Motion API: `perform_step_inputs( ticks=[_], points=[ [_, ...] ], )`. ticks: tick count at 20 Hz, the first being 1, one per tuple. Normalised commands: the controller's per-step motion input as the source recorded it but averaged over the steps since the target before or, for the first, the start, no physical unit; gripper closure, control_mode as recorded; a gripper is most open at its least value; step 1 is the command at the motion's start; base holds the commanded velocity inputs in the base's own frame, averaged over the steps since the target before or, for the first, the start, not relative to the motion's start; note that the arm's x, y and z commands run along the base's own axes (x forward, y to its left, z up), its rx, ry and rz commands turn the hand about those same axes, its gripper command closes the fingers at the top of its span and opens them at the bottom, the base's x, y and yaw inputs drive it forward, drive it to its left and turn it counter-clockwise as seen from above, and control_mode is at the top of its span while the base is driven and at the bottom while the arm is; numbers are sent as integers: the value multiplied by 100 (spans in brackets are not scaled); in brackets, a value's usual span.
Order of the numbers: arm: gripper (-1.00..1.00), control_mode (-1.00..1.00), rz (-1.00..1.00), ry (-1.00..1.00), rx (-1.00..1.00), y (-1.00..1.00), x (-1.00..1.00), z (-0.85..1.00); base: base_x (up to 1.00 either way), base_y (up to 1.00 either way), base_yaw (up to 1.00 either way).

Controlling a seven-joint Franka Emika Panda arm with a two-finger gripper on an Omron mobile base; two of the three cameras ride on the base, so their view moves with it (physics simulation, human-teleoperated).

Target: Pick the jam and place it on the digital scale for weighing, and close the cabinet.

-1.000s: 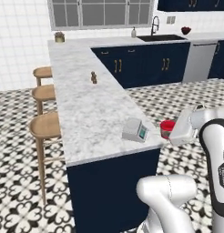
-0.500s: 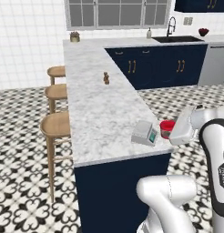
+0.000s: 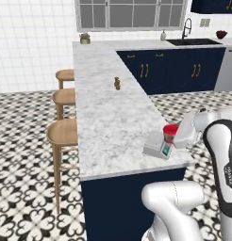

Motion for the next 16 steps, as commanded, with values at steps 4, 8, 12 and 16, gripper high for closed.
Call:
perform_step_inputs(
  ticks=[4,8,12,16],
  points=[
    [100,-100,15,8,7,-57,71,-15,0,0,0],
    [100,-100,24,0,0,-52,52,-34,0,0,0],
    [100,-100,15,6,-6,-9,63,-42,0,0,0],
    [100,-100,4,1,-1,-5,53,-43,0,0,0]
  ],
)
